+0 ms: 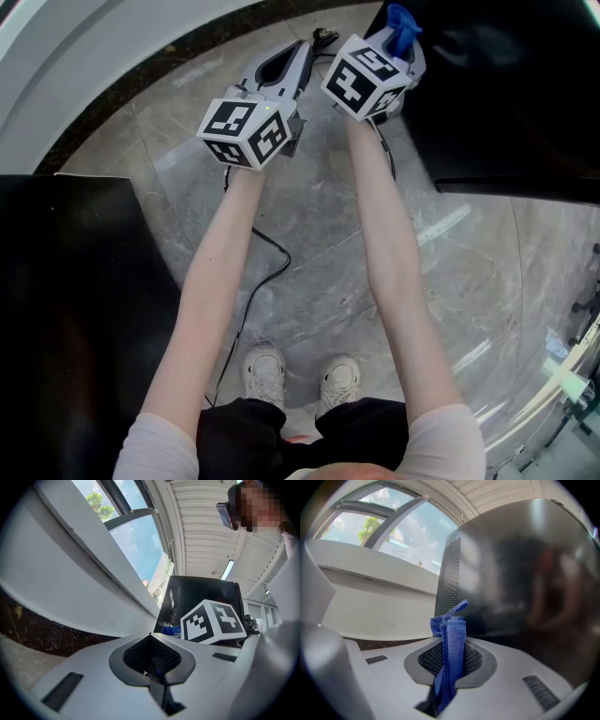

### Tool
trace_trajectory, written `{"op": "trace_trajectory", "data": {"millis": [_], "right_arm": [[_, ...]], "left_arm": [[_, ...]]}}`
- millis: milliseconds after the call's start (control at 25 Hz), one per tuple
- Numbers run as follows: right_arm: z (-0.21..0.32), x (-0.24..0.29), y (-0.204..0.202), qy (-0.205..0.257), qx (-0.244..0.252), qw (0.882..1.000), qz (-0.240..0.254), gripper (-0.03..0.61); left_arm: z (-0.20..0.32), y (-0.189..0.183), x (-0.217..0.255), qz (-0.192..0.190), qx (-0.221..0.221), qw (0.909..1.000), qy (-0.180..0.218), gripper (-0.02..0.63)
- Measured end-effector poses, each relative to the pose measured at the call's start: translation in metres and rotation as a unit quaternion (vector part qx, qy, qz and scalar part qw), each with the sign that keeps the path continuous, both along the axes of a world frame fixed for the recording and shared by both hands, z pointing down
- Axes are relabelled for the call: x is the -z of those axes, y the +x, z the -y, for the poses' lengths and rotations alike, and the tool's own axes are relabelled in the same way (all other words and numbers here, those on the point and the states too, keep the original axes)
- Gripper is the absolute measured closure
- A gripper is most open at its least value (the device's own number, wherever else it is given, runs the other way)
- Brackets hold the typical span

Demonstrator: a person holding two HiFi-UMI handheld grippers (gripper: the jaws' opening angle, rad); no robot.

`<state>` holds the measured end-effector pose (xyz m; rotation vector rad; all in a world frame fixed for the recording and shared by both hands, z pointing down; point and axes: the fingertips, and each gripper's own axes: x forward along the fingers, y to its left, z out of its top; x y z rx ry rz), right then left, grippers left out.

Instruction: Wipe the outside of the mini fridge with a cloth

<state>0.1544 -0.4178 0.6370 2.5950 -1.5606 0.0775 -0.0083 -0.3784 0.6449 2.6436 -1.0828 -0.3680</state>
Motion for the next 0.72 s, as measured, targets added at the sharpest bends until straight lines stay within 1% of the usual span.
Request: {"op": "trace_trajectory", "data": {"millis": [160, 320, 560, 720], "right_arm": [[-0.027, -0.003, 0.009, 0.001, -0.017, 1.000, 0.015, 0.517], [-0.057, -0.002, 0.021, 0.001, -0.033, 0.999, 0.023, 0.517], [-0.098, 0.012, 0.035, -0.006, -0.043, 0.999, 0.013, 0.517], [-0.126, 0.021, 0.047, -0.009, -0.052, 0.999, 0.004, 0.517]], "left_arm": [[-0.013, 0.009, 0.008, 0.003, -0.008, 0.9999, 0.006, 0.609], [-0.033, 0.020, 0.022, 0.018, -0.019, 0.9995, 0.018, 0.609], [-0.070, 0.038, 0.025, 0.061, -0.043, 0.9970, 0.021, 0.609], [-0.089, 0.054, 0.022, 0.074, -0.054, 0.9958, 0.013, 0.609]]}}
